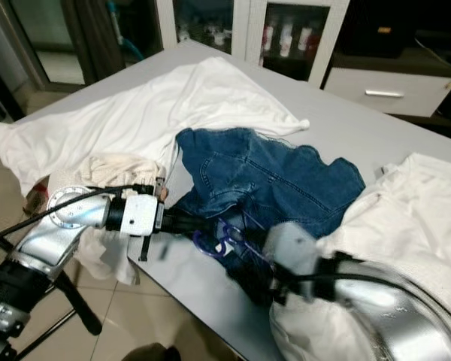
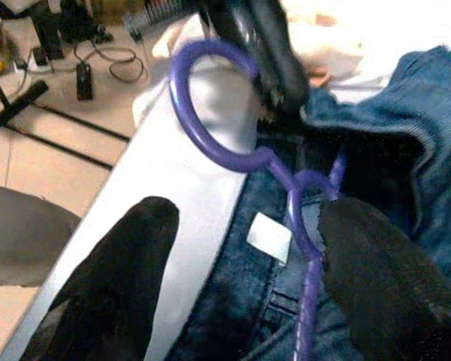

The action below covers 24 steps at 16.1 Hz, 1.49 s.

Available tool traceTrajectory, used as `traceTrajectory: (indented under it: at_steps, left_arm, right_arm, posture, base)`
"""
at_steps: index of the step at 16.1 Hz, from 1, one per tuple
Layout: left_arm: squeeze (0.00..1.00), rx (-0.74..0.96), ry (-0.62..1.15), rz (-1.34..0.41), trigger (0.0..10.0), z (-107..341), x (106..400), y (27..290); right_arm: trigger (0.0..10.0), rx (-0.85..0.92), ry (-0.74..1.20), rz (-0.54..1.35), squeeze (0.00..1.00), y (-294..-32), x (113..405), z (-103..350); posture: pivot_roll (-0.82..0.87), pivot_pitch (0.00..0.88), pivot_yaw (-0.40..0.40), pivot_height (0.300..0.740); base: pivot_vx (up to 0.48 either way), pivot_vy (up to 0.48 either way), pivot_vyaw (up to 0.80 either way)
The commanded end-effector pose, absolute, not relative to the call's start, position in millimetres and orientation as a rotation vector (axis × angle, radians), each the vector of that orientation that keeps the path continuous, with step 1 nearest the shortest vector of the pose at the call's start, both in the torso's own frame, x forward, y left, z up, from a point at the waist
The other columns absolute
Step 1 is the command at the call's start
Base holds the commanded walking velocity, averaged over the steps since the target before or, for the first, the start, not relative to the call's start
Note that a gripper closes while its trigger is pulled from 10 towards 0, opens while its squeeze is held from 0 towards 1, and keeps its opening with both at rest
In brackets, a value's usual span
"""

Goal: Hang hanger

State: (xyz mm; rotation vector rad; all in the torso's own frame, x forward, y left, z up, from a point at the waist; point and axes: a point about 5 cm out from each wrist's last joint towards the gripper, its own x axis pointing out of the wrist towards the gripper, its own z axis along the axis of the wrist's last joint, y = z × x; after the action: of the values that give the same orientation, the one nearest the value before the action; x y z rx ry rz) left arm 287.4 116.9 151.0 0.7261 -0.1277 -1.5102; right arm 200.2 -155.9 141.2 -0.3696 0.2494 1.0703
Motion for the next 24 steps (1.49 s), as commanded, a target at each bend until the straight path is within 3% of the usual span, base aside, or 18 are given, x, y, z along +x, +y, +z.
traceTrajectory:
  at_steps: [1, 14, 15, 16, 18, 24]
  left_arm:
    - [0.0, 0.741, -0.133, -1.511, 0.0, 153.0, 286.8, 116.7]
    - [0.0, 0.733, -0.136, -1.511, 0.0, 151.5, 284.3, 114.7]
    - [0.0, 0.734, -0.137, -1.51, 0.0, 151.5, 284.4, 114.5]
    - [0.0, 0.735, -0.137, -1.51, 0.0, 151.7, 284.7, 114.4]
    - [0.0, 0.736, -0.137, -1.507, 0.0, 152.1, 285.1, 114.8]
    - [0.0, 0.74, -0.137, -1.504, 0.0, 152.4, 285.4, 116.0]
  right_arm:
    - [10.0, -0.417, 0.227, 1.034, 0.0, -153.5, 208.8, 140.4]
    - [9.9, -0.503, 0.273, 0.861, 0.0, -163.2, 230.1, 121.4]
    - [6.1, -0.507, 0.276, 0.86, 0.0, -161.2, 230.8, 119.3]
    - [3.1, -0.508, 0.279, 0.856, 0.0, -159.5, 231.4, 117.6]
    - [0.0, -0.502, 0.279, 0.854, 0.0, -158.5, 232.0, 116.6]
    - [0.0, -0.515, 0.285, 0.842, 0.0, -160.5, 235.3, 116.9]
  posture:
    - [-0.02, 0.084, -0.005, 0.74]
    - [-0.03, 0.085, -0.008, 0.74]
    - [-0.03, 0.083, -0.008, 0.74]
    - [-0.03, 0.082, -0.009, 0.74]
    - [-0.03, 0.079, -0.009, 0.74]
    - [-0.02, 0.075, -0.009, 0.74]
  base:
    - [0.0, 0.0, 0.0]
    - [0.0, 0.0, 0.0]
    - [0.0, 0.0, 0.0]
    - [0.0, 0.0, 0.0]
    - [0.0, 0.0, 0.0]
    - [0.0, 0.0, 0.0]
